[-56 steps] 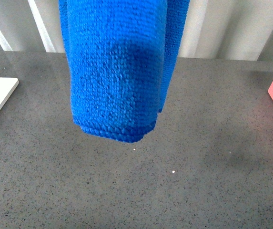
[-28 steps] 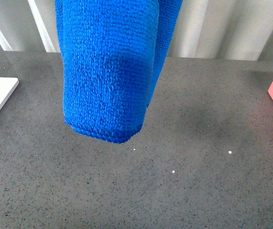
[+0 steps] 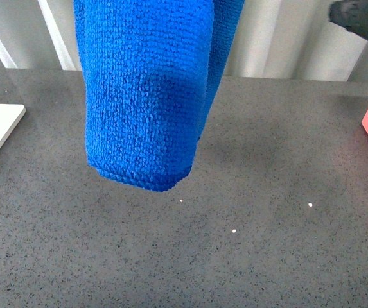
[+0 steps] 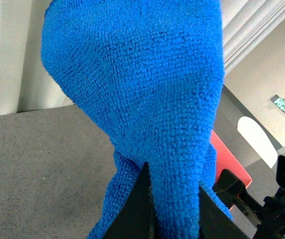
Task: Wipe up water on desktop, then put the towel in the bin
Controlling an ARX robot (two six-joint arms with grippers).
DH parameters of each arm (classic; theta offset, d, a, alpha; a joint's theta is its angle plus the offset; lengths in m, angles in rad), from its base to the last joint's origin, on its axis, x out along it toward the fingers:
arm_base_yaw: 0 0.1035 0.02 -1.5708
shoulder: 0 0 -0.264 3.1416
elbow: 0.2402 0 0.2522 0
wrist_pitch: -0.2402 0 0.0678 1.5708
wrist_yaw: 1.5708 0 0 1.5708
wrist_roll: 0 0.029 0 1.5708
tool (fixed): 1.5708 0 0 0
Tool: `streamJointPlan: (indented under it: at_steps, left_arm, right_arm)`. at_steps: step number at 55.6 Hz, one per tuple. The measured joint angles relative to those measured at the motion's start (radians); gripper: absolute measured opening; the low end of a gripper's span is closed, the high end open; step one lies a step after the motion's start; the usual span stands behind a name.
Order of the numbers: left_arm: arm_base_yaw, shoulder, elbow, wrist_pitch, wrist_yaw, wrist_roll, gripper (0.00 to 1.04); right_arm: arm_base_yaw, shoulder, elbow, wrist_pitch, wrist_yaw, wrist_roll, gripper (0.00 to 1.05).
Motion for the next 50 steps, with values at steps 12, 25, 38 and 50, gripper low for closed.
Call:
streamJointPlan:
  at_steps: [12,25,38,50]
  left_arm:
    - [0.0,0.0,0.0,0.0,0.0,0.0,0.05]
    - [0.0,0.0,0.0,0.0,0.0,-0.001,0.05]
    - [0.0,0.0,0.0,0.0,0.0,-0.001,0.05]
    - [0.0,0.0,0.0,0.0,0.0,-0.001,0.05]
  right_arm:
    - [0.077,0.127,0.061,0.129,-0.054,0.045,0.98]
    - [0.093,0.286,0.142,0.341,-0.105,0.149,0.98]
    - [0.13,0.442,0.26,0.568,-0.223,0.315,0.98]
    - [0.172,0.502,0.341,0.61,-0.22,0.385,0.98]
